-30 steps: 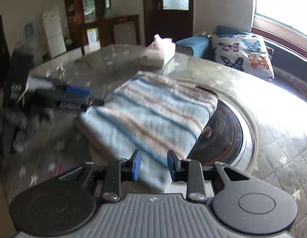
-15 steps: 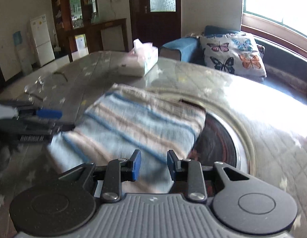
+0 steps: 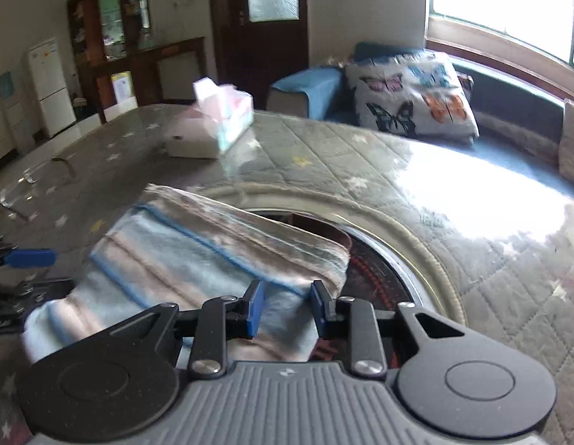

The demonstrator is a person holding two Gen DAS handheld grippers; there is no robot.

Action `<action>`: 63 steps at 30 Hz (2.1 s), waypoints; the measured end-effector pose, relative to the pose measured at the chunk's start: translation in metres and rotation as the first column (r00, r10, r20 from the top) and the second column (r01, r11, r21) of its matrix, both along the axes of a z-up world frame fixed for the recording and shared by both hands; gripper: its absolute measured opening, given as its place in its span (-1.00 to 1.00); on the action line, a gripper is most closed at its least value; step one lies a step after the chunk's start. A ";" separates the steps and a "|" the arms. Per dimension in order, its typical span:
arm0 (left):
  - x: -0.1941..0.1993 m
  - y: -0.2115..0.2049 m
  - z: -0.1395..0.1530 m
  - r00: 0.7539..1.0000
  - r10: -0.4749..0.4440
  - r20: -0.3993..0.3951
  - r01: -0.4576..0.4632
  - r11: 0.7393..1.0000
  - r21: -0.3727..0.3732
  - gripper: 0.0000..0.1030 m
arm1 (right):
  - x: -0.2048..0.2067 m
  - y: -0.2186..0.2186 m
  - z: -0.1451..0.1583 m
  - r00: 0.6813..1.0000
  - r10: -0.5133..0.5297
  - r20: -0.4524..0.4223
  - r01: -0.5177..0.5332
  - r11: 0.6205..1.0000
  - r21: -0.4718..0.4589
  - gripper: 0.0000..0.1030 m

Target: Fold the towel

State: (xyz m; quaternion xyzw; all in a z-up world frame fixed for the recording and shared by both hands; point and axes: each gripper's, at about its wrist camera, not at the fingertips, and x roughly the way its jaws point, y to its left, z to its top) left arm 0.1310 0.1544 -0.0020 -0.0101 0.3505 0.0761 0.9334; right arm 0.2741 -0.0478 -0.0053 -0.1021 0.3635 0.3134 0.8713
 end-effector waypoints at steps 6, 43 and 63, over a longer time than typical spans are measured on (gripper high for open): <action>0.001 0.007 0.005 1.000 0.010 -0.004 -0.010 1.000 -0.025 0.04 | -0.009 0.002 0.008 0.999 0.016 0.039 -0.016 1.000 -0.012 -0.47; 0.012 0.048 0.018 0.987 0.129 -0.096 -0.158 0.886 -0.435 0.76 | -0.177 0.110 0.014 0.833 0.502 0.235 -0.455 0.861 -0.228 -0.78; 0.008 0.048 0.001 0.988 0.102 -0.113 -0.152 0.701 -0.697 -0.61 | -0.185 0.070 0.047 0.856 0.465 0.226 -0.459 0.885 -0.085 -0.73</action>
